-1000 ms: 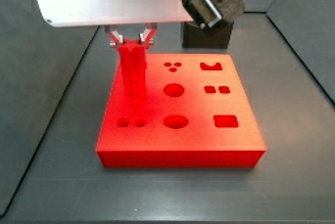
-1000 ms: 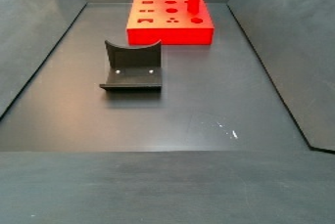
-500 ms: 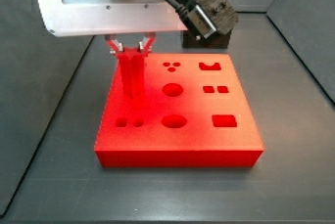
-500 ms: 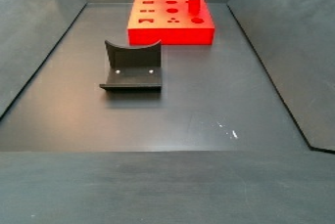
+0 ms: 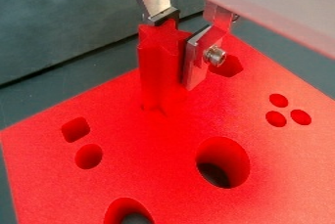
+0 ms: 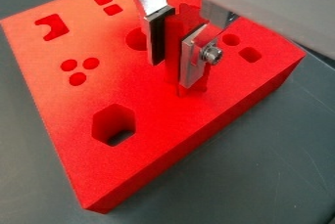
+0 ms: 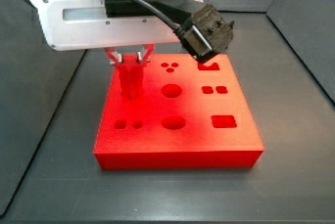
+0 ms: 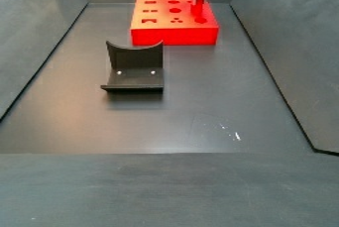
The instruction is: Insert the star object.
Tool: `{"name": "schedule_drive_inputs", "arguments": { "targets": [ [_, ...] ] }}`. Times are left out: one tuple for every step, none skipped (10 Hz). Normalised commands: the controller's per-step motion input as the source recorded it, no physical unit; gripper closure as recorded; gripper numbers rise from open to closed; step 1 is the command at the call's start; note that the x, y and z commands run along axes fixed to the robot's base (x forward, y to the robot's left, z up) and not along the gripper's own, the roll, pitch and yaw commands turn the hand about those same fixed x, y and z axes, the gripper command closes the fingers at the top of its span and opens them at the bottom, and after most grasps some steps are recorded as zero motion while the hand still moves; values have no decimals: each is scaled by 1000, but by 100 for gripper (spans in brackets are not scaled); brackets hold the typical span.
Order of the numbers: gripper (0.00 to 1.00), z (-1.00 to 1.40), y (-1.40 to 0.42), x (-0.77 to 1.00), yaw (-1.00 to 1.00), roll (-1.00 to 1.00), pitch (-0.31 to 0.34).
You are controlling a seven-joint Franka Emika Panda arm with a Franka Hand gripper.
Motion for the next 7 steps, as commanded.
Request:
{"name": "schedule_drive_inputs", "arguments": {
  "targets": [
    [100,-849,0,0,189,-36,-194],
    [100,-820,-9,0,151,-39,-211],
    [100,-837,0,0,80,0,-211],
    [100,-814,-17,0,0,29,-219],
    [100,-769,-100,9,0,23,-243],
    [100,-717,-60,0,0,24,-271],
    [100,-737,0,-43,-60,194,-184]
  ]
}}
